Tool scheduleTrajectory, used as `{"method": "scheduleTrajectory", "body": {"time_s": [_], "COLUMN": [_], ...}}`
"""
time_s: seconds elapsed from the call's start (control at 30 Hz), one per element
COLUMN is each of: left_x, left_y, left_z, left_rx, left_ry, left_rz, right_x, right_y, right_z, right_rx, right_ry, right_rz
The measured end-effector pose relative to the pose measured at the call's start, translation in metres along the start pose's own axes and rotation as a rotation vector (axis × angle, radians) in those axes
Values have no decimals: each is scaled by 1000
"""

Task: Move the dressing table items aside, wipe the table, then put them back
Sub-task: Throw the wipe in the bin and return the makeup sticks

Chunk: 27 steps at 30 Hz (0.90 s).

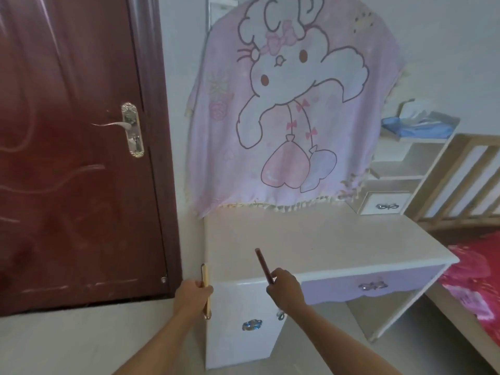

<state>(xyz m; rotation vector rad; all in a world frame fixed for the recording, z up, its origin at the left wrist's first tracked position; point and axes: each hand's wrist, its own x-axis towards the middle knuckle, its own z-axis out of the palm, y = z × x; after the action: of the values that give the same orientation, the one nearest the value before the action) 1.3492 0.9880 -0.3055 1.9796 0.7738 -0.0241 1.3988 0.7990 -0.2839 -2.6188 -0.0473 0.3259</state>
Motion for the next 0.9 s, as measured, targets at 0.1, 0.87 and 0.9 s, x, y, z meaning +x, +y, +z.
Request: {"method": "scheduleTrajectory", "body": {"time_s": [0.1, 0.87, 0.9], "left_x": [51, 334, 336], "left_y": [13, 102, 103], "left_z": [5, 90, 91], "left_rx": [0, 260, 258], "left_ry": [0, -88, -88], "left_rz": [-3, -40, -44], "right_x": [47, 333, 337], "right_y": [-15, -104, -104], "right_z": [9, 64, 65], "right_rx": [-19, -150, -153], "right_ry": [-39, -197, -203], "right_rz": [-16, 37, 26]}}
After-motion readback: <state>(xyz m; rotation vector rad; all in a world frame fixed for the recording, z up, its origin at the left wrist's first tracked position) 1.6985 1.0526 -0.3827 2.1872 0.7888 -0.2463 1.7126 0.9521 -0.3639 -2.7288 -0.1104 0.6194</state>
